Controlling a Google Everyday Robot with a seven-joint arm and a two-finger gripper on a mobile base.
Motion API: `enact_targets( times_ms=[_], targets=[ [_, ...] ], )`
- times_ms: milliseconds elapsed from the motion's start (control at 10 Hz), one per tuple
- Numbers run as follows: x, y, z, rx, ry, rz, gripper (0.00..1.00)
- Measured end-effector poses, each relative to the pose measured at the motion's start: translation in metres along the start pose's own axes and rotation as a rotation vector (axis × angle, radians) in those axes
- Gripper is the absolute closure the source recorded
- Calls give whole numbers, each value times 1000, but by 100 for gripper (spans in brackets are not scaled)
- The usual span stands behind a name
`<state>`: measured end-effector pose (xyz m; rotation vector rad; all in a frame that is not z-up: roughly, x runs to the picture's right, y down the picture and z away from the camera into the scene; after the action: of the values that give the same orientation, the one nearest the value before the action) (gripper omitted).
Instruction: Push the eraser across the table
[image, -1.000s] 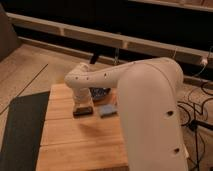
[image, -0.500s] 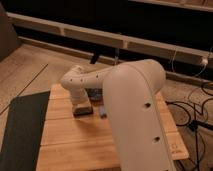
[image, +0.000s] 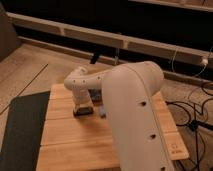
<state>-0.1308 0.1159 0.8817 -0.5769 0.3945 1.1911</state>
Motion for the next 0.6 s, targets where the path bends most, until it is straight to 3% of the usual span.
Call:
enact_targets(
  times_ms=[600],
  targets=[
    [8,-9,24,7,48,44,35]
  ],
)
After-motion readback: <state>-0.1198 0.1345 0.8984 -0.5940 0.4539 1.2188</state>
